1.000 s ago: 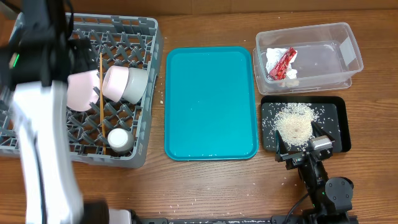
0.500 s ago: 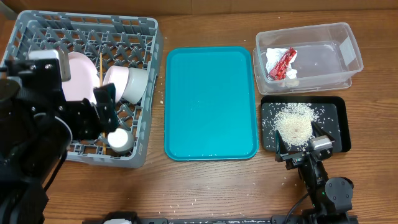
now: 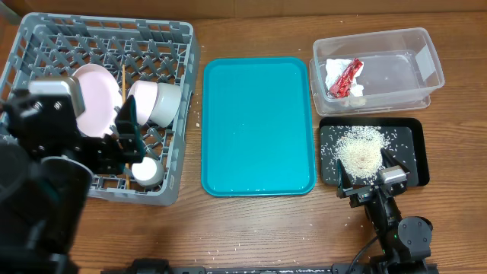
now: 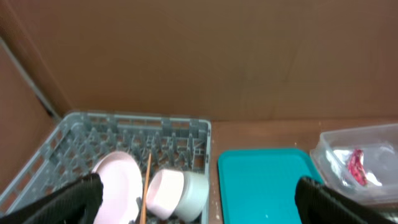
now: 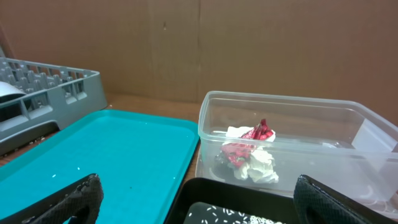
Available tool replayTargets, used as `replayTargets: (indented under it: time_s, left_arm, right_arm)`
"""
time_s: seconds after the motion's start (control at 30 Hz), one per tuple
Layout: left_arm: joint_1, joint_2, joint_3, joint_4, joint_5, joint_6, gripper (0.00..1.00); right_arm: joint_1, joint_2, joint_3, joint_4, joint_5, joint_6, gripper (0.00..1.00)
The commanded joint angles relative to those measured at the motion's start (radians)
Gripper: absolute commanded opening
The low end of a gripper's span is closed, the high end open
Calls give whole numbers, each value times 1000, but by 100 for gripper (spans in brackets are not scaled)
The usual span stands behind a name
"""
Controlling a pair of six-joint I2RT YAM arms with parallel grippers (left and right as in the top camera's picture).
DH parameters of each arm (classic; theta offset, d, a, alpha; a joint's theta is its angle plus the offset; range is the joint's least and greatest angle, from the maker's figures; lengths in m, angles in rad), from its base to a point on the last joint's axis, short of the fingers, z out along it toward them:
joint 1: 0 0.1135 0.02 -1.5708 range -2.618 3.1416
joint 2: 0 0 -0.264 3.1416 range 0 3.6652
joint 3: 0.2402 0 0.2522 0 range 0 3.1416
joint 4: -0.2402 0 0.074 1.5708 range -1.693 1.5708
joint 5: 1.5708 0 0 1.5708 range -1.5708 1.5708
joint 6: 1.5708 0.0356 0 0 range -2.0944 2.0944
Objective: Sort waste into correct bins and load items into the dishwasher
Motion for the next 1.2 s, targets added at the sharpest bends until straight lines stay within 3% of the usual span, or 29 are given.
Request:
replayTargets:
  time_s: [0.0, 0.27, 0.53, 0.73, 1.0, 1.17]
  left_arm:
    - [-6, -130, -264, 163, 44, 39, 100]
    - [-6, -459, -865, 610, 132, 34, 100]
    - [-7, -776, -1264, 770, 188, 28, 100]
    - [-6, -922, -1437, 805, 187, 29, 100]
    - [-6, -933, -1679, 1126, 188, 29, 100]
    - [-5, -933, -1674, 953, 184, 29, 100]
  right_arm:
    - [5, -10, -11, 4, 2, -1, 100]
    - [5, -10, -11, 4, 2, -1, 100]
    - [5, -10, -11, 4, 2, -1, 100]
    - [5, -10, -11, 4, 2, -1, 100]
    - [5, -10, -11, 4, 2, -1, 100]
    - [5, -10, -11, 4, 2, -1, 100]
